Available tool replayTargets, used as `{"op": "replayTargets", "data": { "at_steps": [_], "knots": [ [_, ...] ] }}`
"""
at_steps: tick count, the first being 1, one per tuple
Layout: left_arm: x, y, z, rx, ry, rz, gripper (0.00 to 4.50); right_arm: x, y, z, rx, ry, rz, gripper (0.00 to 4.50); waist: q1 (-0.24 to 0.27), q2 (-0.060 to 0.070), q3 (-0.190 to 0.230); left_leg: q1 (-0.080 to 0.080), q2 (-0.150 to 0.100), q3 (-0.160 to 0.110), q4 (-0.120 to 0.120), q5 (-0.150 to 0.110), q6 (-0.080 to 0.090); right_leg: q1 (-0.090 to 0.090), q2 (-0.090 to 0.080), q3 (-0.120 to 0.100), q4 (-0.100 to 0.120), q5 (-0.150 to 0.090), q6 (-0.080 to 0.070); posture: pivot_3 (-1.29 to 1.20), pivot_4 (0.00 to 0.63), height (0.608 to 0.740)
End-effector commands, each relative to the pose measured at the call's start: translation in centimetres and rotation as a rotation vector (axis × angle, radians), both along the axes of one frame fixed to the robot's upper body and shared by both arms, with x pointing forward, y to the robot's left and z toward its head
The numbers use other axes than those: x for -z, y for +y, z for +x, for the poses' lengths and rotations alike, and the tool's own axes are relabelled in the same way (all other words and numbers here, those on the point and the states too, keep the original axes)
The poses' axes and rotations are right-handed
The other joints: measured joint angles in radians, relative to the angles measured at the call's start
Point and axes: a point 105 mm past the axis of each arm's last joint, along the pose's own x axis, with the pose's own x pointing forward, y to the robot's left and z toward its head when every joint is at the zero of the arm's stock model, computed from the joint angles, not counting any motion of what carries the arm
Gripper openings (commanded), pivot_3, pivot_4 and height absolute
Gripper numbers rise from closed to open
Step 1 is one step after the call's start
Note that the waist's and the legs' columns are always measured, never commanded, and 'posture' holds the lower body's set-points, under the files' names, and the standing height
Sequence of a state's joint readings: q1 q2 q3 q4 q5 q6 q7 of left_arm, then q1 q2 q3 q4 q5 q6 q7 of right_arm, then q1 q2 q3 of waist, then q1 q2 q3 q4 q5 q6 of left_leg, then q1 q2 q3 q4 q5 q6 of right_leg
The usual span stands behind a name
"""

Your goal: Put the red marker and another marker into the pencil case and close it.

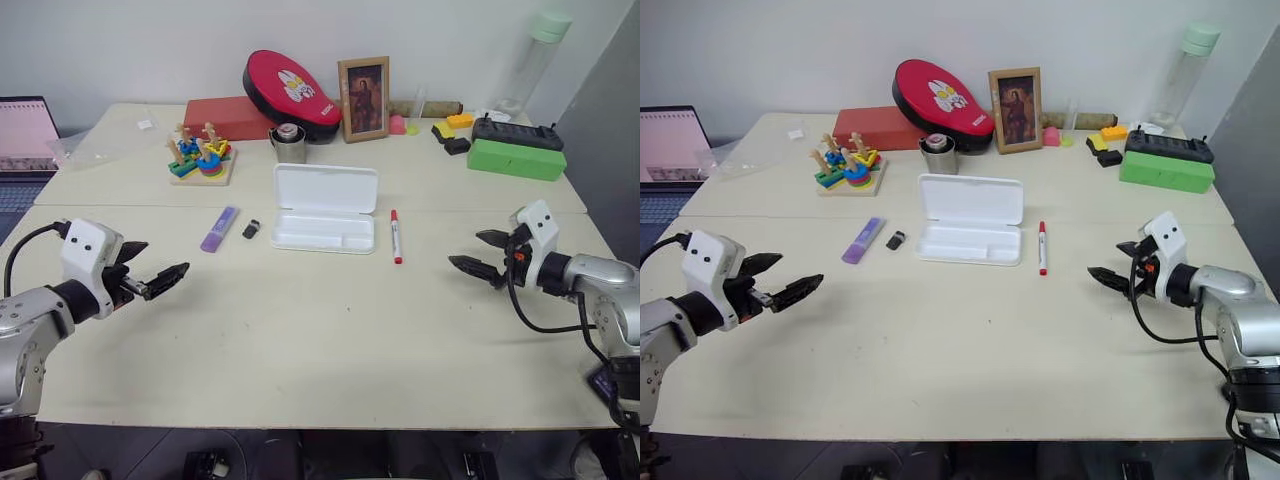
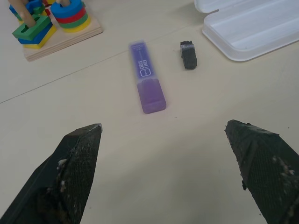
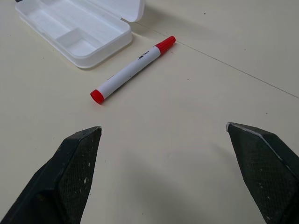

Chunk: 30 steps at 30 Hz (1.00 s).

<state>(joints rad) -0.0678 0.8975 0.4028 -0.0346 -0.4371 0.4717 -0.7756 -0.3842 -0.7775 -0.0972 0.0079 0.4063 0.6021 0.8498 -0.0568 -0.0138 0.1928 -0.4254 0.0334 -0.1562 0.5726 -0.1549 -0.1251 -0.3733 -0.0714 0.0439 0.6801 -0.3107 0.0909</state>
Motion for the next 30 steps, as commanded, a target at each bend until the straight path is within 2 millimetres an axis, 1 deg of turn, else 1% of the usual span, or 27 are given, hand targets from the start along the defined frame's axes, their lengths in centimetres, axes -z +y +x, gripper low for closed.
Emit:
{"op": "replayTargets", "data": {
  "at_steps": [1, 4, 9, 14, 16, 28, 30],
  "knots": [
    [-1.1, 0.3, -0.1, 0.003, -0.028, 0.034, 4.5, -1.0, 0.1, 0.2, -0.008, -0.027, 0.001, 4.48, 0.0, 0.0, 0.0, 0.0, 0.0, 0.0, 0.0, 0.0, 0.0, 0.0, 0.0, 0.0, 0.0, 0.0, 0.0, 0.0, 0.15, 0.74],
    [-0.9, 0.1, -0.2, 0.015, -0.015, 0.026, 4.5, -0.8, 0.4, 0.1, -0.018, -0.024, 0.0, 4.48, 0.0, 0.0, 0.0, 0.0, 0.0, 0.0, 0.0, 0.0, 0.0, 0.0, 0.0, 0.0, 0.0, 0.0, 0.0, 0.0, 0.15, 0.74],
    [0.0, -0.3, -0.3, 0.021, 0.007, 0.022, 4.5, -0.8, -0.1, 0.2, 0.002, -0.023, -0.003, 4.48, 0.0, 0.0, 0.0, 0.0, 0.0, 0.0, 0.0, 0.0, 0.0, 0.0, 0.0, 0.0, 0.0, 0.0, 0.0, 0.0, 0.15, 0.74],
    [0.9, 0.2, -0.8, 0.01, 0.044, 0.046, 4.5, -0.7, -0.4, 0.4, 0.012, -0.02, -0.007, 4.48, 0.0, 0.0, 0.0, 0.0, 0.0, 0.0, 0.0, 0.0, 0.0, 0.0, 0.0, 0.0, 0.0, 0.0, 0.0, 0.0, 0.15, 0.74],
    [1.3, 0.0, -1.0, 0.018, 0.057, 0.053, 4.5, -0.8, -0.1, 0.4, -0.002, -0.017, -0.003, 4.48, 0.0, 0.0, 0.0, 0.0, 0.0, 0.0, 0.0, 0.0, 0.0, 0.0, 0.0, 0.0, 0.0, 0.0, 0.0, 0.0, 0.15, 0.74],
    [1.5, 0.2, -1.5, 0.011, 0.069, 0.043, 4.5, -0.6, 0.2, 0.5, -0.021, -0.014, -0.007, 4.48, 0.0, 0.0, 0.0, 0.0, 0.0, 0.0, 0.0, 0.0, 0.0, 0.0, 0.0, 0.0, 0.0, 0.0, 0.0, 0.0, 0.15, 0.74],
    [1.6, 0.2, -1.4, 0.012, 0.07, 0.048, 4.5, -1.0, 0.5, 0.5, -0.029, -0.025, -0.001, 4.48, 0.0, 0.0, 0.0, 0.0, 0.0, 0.0, 0.0, 0.0, 0.0, 0.0, 0.0, 0.0, 0.0, 0.0, 0.0, 0.0, 0.15, 0.74]
  ]
}}
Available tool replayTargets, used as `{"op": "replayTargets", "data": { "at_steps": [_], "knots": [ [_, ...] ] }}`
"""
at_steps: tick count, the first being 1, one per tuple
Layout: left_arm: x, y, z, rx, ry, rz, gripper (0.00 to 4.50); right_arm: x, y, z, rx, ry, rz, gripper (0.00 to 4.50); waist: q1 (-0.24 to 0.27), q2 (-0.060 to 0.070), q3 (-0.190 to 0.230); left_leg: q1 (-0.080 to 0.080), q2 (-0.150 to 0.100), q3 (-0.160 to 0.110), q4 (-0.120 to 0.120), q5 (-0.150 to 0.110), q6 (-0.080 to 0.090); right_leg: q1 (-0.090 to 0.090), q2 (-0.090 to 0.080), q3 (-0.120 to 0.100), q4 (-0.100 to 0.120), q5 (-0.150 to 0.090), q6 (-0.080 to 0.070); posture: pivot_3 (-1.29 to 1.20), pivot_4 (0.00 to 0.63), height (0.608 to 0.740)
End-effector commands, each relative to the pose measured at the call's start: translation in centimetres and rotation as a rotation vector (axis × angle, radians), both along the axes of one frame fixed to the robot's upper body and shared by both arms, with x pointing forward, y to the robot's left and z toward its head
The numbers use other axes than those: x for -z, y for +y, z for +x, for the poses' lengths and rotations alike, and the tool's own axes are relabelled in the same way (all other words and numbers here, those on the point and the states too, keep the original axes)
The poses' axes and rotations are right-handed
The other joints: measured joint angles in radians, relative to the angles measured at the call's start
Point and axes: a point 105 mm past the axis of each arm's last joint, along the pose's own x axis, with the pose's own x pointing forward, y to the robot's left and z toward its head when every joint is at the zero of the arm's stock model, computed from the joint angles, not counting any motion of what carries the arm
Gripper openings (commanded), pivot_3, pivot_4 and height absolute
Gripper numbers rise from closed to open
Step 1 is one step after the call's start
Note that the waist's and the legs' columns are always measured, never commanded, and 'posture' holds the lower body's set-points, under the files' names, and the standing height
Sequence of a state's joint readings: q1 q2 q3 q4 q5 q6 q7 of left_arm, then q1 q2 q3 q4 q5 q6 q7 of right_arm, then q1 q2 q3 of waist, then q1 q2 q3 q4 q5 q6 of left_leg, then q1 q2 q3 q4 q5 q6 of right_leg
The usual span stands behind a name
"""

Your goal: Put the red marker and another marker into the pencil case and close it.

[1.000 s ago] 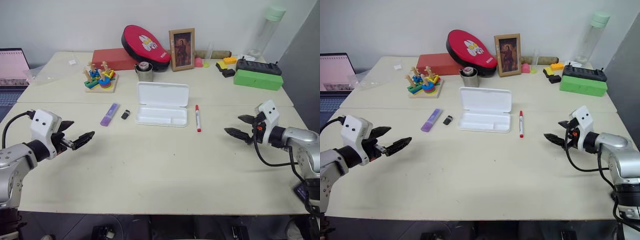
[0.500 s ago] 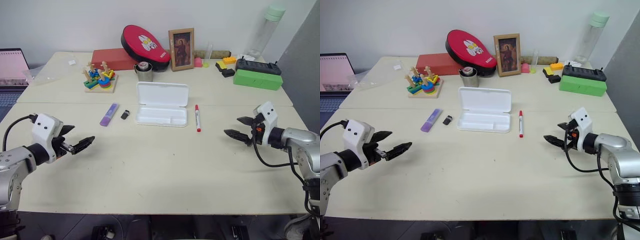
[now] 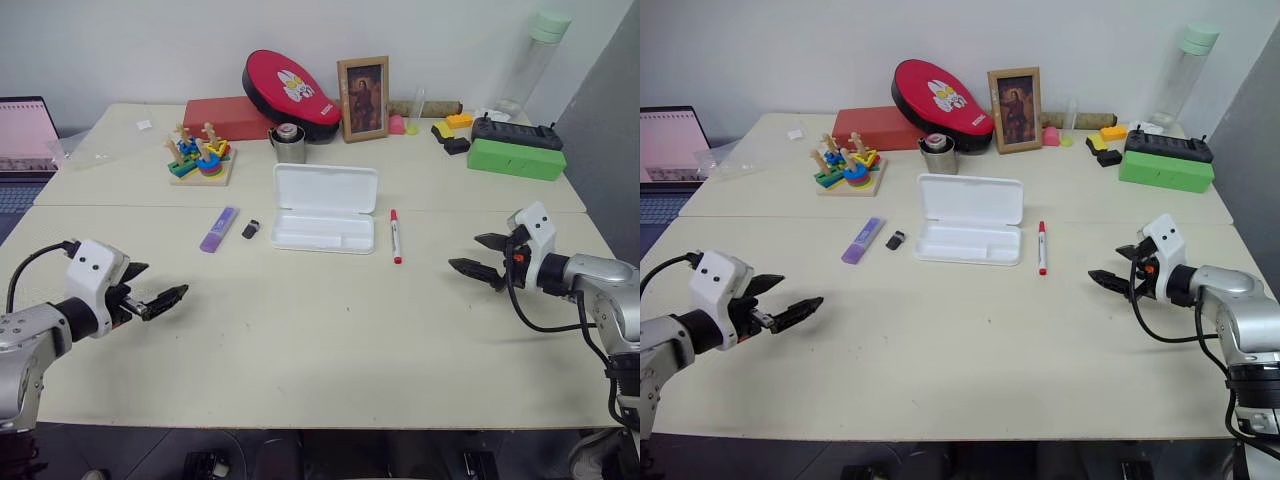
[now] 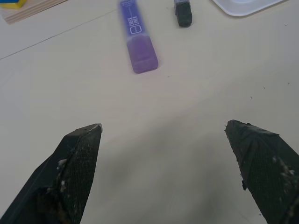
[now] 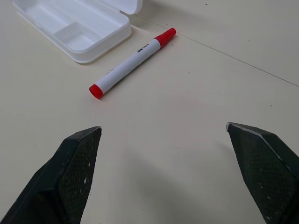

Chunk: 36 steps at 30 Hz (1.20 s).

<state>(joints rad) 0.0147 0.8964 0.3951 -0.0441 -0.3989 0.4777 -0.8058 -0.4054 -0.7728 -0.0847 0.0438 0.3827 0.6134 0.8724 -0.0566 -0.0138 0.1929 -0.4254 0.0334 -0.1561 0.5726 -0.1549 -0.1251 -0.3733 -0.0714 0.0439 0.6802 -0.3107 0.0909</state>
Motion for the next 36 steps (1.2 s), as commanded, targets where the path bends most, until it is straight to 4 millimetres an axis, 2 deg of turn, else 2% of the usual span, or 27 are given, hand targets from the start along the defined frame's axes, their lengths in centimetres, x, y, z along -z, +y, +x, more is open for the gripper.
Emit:
{"op": "replayTargets", "data": {
  "at_steps": [1, 4, 6, 8, 13, 17, 23, 28, 31, 36],
  "knots": [
    [-1.0, -0.3, 0.0, 0.015, -0.034, 0.02, 4.5, -1.6, 0.9, 0.3, -0.035, -0.063, 0.008, 4.48, 0.0, 0.0, 0.0, 0.0, 0.0, 0.0, 0.0, 0.0, 0.0, 0.0, 0.0, 0.0, 0.0, 0.0, 0.0, 0.0, 0.15, 0.74],
    [-1.3, -0.3, -0.1, 0.02, -0.05, 0.014, 4.5, -2.6, 2.0, 0.5, -0.084, -0.097, 0.018, 4.48, 0.0, 0.0, 0.0, 0.0, 0.0, 0.0, 0.0, 0.0, 0.0, 0.0, 0.0, 0.0, 0.0, 0.0, 0.0, 0.0, 0.15, 0.74],
    [-1.5, -0.7, 0.1, 0.038, -0.065, 0.004, 4.5, -3.2, 3.5, 0.9, -0.146, -0.114, 0.025, 4.48, -0.005, 0.0, 0.0, 0.0, 0.0, 0.0, 0.0, 0.0, 0.0, 0.0, 0.0, 0.0, 0.0, 0.0, 0.0, 0.0, 0.15, 0.74],
    [-2.1, -2.1, 1.1, 0.078, -0.119, -0.006, 4.5, -3.8, 5.8, 1.3, -0.234, -0.128, 0.037, 4.48, -0.006, 0.0, 0.0, 0.0, 0.0, 0.0, 0.0, 0.0, 0.0, 0.0, 0.0, 0.0, 0.001, 0.0, 0.0, 0.0, 0.15, 0.74],
    [-2.9, -8.8, 2.0, 0.319, -0.167, -0.124, 4.5, -3.3, 11.4, 2.0, -0.456, -0.1, 0.034, 4.48, -0.002, 0.0, 0.0, 0.0, 0.0, 0.0, 0.001, 0.0, 0.0, 0.001, 0.0, 0.0, 0.0, 0.0, 0.0, 0.0, 0.15, 0.74],
    [-3.9, -13.3, 2.6, 0.476, -0.23, -0.184, 4.5, -2.2, 14.6, 3.6, -0.516, -0.089, -0.035, 4.48, 0.001, 0.0, 0.0, 0.0, 0.0, 0.0, 0.0, 0.0, 0.0, 0.0, 0.0, -0.001, 0.0, 0.0, 0.0, 0.0, 0.15, 0.74],
    [-5.3, -16.8, 3.1, 0.589, -0.3, -0.247, 4.5, -0.1, 16.8, 5.2, -0.548, -0.05, -0.108, 4.48, -0.001, 0.0, 0.0, 0.0, 0.0, 0.0, 0.0, 0.0, 0.0, 0.0, 0.0, -0.001, 0.0, 0.0, 0.0, 0.0, 0.15, 0.74],
    [-5.9, -18.2, 3.5, 0.614, -0.322, -0.263, 4.5, 1.3, 18.1, 5.5, -0.587, 0.01, -0.158, 4.48, -0.003, 0.0, 0.0, 0.0, 0.0, 0.0, 0.0, 0.0, 0.0, 0.0, 0.0, -0.001, 0.001, 0.0, 0.0, 0.0, 0.15, 0.74],
    [-6.2, -18.4, 3.6, 0.612, -0.335, -0.273, 4.5, 2.4, 18.4, 5.7, -0.589, 0.044, -0.197, 4.01, -0.007, 0.0, 0.0, 0.0, 0.0, -0.001, 0.0, 0.0, 0.0, 0.0, 0.0, -0.001, 0.001, 0.0, 0.0, 0.0, 0.15, 0.74],
    [-6.4, -18.5, 3.5, 0.6, -0.347, -0.286, 4.5, 3.0, 18.9, 6.0, -0.585, 0.049, -0.23, 2.73, -0.01, 0.0, 0.0, 0.0, 0.0, -0.001, 0.0, 0.0, 0.0, 0.0, 0.0, -0.001, 0.001, 0.0, 0.0, 0.0, 0.15, 0.74]
  ]
}}
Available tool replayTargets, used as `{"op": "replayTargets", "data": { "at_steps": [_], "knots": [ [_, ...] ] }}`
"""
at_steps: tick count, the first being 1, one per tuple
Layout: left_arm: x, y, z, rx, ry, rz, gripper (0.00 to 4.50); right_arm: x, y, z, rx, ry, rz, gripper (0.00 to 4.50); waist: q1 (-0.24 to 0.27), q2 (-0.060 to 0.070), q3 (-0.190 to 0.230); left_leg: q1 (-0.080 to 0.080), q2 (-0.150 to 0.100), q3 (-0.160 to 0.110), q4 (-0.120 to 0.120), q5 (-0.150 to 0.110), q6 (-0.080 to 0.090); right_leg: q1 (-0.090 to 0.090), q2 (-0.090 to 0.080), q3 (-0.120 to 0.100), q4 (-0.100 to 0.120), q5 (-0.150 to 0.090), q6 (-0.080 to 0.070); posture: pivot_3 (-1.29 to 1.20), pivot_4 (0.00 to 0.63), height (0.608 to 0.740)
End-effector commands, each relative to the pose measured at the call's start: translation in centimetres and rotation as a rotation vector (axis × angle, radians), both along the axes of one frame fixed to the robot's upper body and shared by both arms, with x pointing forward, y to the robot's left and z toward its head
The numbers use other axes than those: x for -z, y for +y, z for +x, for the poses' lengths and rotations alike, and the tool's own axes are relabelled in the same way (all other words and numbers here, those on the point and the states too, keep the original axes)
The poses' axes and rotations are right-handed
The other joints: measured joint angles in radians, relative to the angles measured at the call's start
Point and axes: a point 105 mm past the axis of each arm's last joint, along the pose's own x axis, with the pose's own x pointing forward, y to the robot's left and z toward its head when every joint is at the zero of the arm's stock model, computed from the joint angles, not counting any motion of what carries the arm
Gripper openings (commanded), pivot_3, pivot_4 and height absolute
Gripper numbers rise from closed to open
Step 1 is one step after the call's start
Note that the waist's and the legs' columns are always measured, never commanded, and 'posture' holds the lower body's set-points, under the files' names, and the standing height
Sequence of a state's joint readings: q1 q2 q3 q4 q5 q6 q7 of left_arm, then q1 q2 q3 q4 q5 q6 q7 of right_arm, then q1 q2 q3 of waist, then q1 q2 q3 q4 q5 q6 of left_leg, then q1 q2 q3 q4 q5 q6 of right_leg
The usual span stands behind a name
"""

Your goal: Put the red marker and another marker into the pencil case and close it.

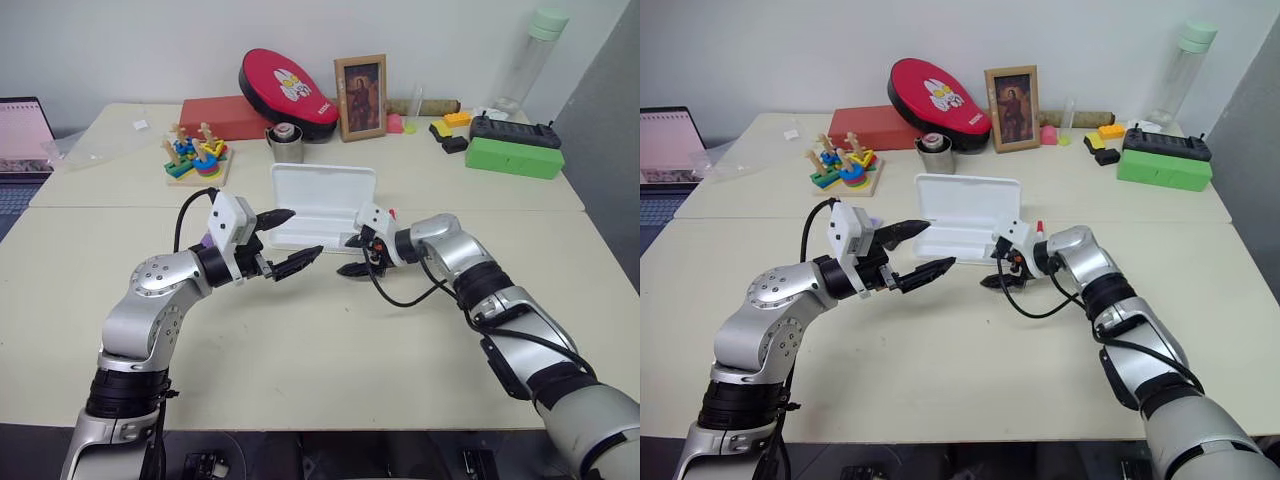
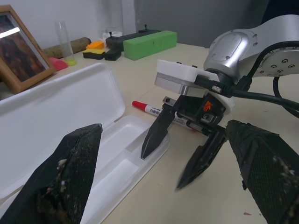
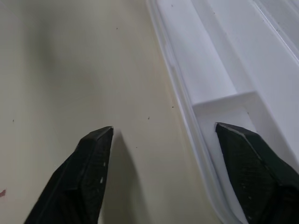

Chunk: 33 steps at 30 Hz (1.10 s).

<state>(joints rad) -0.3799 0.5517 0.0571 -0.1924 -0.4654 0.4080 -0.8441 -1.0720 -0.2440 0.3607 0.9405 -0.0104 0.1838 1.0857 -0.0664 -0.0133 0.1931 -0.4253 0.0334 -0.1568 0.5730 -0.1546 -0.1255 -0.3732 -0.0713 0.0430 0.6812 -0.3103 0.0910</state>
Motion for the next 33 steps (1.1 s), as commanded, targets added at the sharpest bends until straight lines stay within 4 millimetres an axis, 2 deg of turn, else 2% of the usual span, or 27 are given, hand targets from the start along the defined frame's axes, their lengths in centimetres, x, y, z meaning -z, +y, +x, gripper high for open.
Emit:
{"op": "replayTargets", "data": {
  "at_steps": [1, 7, 9, 11, 16, 21, 26, 33],
  "knots": [
    [-1.1, -0.1, -0.4, 0.001, -0.046, -0.01, 4.5, -0.1, 0.4, 0.1, -0.02, -0.016, -0.009, 2.54, -0.001, 0.0, 0.0, 0.0, 0.0, 0.0, 0.0, 0.0, 0.0, 0.0, 0.0, 0.0, 0.0, 0.0, 0.0, 0.0, 0.15, 0.74],
    [-0.7, 0.6, -0.7, -0.023, -0.034, -0.002, 4.5, -0.2, 1.0, -0.2, -0.048, -0.022, 0.006, 0.86, -0.01, 0.0, 0.0, 0.0, 0.0, 0.0, 0.0, 0.0, 0.0, 0.0, 0.0, 0.0, 0.0, 0.0, 0.0, 0.0, 0.15, 0.74],
    [-0.7, 0.7, -0.8, -0.024, -0.032, -0.002, 4.5, -0.2, 1.2, -0.4, -0.057, -0.021, 0.01, 0.54, -0.013, 0.0, 0.0, 0.0, 0.0, 0.0, 0.0, 0.0, 0.0, 0.0, 0.0, 0.0, 0.0, 0.0, 0.0, 0.0, 0.15, 0.74],
    [-0.7, 0.8, -0.8, -0.026, -0.031, -0.003, 4.5, -0.3, 1.3, -0.5, -0.067, -0.023, 0.021, 0.02, -0.015, 0.0, 0.0, 0.0, 0.0, 0.0, 0.0, 0.0, 0.0, 0.0, 0.0, 0.0, 0.0, 0.0, 0.0, 0.0, 0.15, 0.74],
    [-0.7, 0.9, -0.8, -0.038, -0.028, -0.004, 4.5, -1.2, 1.9, -1.2, -0.116, -0.043, 0.059, 0.01, -0.016, 0.0, 0.0, 0.0, 0.0, 0.0, 0.0, 0.0, 0.0, 0.0, 0.0, 0.0, 0.0, 0.0, 0.0, 0.0, 0.15, 0.74],
    [0.0, 2.0, -2.3, -0.05, 0.017, 0.007, 4.5, -2.0, 1.9, -4.0, -0.237, -0.08, 0.091, 0.01, -0.017, 0.0, 0.0, 0.0, 0.0, 0.0, 0.0, 0.0, 0.0, 0.0, 0.0, 0.0, 0.0, 0.0, 0.0, 0.0, 0.15, 0.74],
    [1.1, 3.7, -4.2, -0.098, 0.083, 0.027, 4.5, -0.1, 1.4, -7.6, -0.301, -0.065, 0.043, 0.01, -0.016, 0.0, 0.0, 0.0, 0.0, 0.0, -0.001, 0.0, 0.0, 0.0, 0.0, 0.0, 0.0, 0.0, 0.0, 0.0, 0.15, 0.74],
    [1.8, 3.3, -5.6, -0.092, 0.125, 0.027, 4.5, 1.9, 1.8, -11.1, -0.331, -0.019, 0.021, 0.01, -0.014, 0.0, 0.0, 0.0, 0.0, 0.0, 0.0, 0.0, 0.0, 0.0, 0.0, 0.0, 0.0, 0.0, 0.0, 0.0, 0.15, 0.74]
  ]
}}
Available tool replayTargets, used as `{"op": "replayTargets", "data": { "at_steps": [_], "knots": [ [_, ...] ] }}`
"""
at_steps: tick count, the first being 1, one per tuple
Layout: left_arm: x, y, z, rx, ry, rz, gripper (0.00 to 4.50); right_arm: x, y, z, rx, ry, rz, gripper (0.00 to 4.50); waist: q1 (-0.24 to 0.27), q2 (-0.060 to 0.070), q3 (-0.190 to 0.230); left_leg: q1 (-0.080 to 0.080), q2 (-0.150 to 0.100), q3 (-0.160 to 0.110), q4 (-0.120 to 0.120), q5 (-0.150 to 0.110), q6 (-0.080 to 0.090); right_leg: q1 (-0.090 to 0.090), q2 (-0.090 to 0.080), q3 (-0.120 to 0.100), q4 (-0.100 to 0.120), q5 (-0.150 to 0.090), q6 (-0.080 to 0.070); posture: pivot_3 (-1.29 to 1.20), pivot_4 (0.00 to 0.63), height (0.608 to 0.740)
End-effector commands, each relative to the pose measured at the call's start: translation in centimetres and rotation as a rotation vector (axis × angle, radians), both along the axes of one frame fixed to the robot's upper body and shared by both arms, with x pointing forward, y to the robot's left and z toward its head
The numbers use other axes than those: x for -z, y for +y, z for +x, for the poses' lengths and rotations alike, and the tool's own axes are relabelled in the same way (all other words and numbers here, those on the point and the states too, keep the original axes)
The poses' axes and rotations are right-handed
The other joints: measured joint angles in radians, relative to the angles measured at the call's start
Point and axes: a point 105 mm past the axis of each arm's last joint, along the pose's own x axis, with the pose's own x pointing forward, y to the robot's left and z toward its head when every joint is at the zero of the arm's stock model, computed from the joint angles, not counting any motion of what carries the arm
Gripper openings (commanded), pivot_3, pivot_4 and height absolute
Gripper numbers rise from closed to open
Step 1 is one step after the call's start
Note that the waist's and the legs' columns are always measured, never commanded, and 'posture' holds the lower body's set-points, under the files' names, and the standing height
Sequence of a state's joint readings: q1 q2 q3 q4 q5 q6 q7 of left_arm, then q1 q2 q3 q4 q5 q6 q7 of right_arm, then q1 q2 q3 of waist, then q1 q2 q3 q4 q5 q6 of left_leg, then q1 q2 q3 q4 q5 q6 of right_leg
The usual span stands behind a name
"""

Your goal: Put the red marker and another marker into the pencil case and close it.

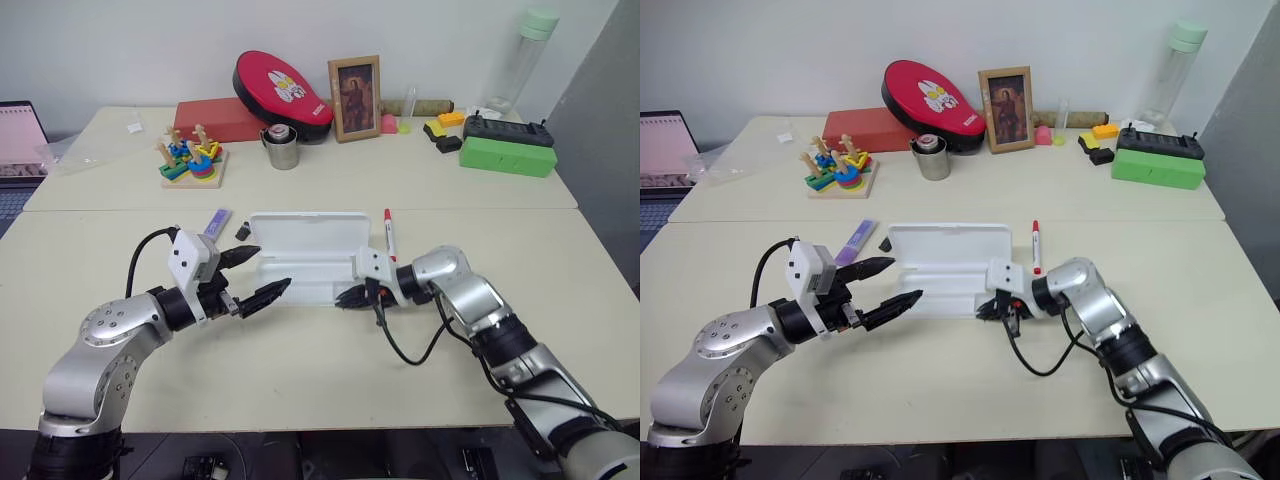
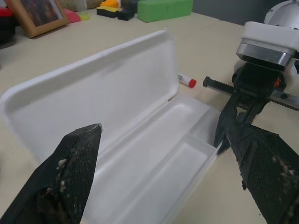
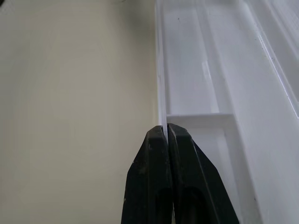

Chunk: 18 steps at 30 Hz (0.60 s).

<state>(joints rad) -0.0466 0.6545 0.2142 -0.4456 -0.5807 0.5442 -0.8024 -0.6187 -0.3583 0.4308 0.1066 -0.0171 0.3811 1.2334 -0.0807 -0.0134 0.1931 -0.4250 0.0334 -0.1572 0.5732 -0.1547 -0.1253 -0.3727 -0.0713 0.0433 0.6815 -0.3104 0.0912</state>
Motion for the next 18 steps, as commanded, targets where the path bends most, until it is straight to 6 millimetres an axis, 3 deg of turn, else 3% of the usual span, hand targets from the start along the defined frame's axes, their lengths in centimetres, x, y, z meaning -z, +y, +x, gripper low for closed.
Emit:
{"op": "replayTargets", "data": {
  "at_steps": [1, 4, 7, 12, 14, 18],
  "knots": [
    [-1.1, -0.4, -0.6, 0.011, -0.034, -0.001, 4.5, -0.3, 0.7, -1.4, -0.026, -0.008, 0.009, 0.01, 0.0, 0.0, 0.0, 0.0, 0.0, 0.0, 0.0, 0.0, 0.0, 0.0, 0.0, 0.0, 0.0, 0.0, 0.0, 0.0, 0.15, 0.74],
    [-0.9, -0.6, -0.6, 0.012, -0.029, 0.009, 4.5, 0.1, 1.1, -1.1, -0.006, -0.014, 0.001, 0.01, 0.0, 0.0, 0.0, 0.0, 0.0, 0.0, 0.0, 0.0, 0.0, 0.0, 0.0, 0.0, 0.0, 0.0, 0.0, 0.0, 0.15, 0.74],
    [-1.1, -0.8, -0.6, 0.017, -0.033, 0.009, 4.5, -0.2, 1.2, -1.1, -0.014, -0.025, 0.006, 0.5, 0.0, 0.0, 0.0, 0.001, 0.0, 0.0, 0.0, 0.0, 0.0, 0.0, 0.0, 0.0, 0.0, 0.0, 0.0, 0.0, 0.15, 0.74],
    [-1.6, -0.8, -0.3, 0.017, -0.046, 0.007, 4.5, -1.0, 1.2, -0.9, -0.014, -0.036, 0.03, 1.69, 0.001, 0.0, 0.0, 0.0, 0.0, 0.0, 0.0, 0.0, 0.0, 0.0, 0.0, 0.0, 0.0, 0.0, 0.0, 0.0, 0.15, 0.74],
    [-1.7, -0.9, -0.3, 0.019, -0.05, 0.007, 4.5, -1.9, 1.0, -0.8, -0.005, -0.04, 0.06, 2.09, 0.001, 0.0, 0.0, 0.0, 0.0, 0.0, 0.0, 0.0, 0.0, 0.0, 0.0, 0.0, 0.0, 0.0, 0.0, 0.0, 0.15, 0.74],
    [-2.0, -1.3, -0.2, 0.035, -0.063, 0.007, 4.5, -5.9, -0.3, -0.9, 0.034, -0.006, 0.224, 3.13, 0.003, 0.0, 0.0, 0.0, 0.0, 0.0, 0.0, 0.0, 0.0, 0.0, 0.0, 0.0, 0.0, 0.0, 0.0, 0.0, 0.15, 0.74]
  ]
}}
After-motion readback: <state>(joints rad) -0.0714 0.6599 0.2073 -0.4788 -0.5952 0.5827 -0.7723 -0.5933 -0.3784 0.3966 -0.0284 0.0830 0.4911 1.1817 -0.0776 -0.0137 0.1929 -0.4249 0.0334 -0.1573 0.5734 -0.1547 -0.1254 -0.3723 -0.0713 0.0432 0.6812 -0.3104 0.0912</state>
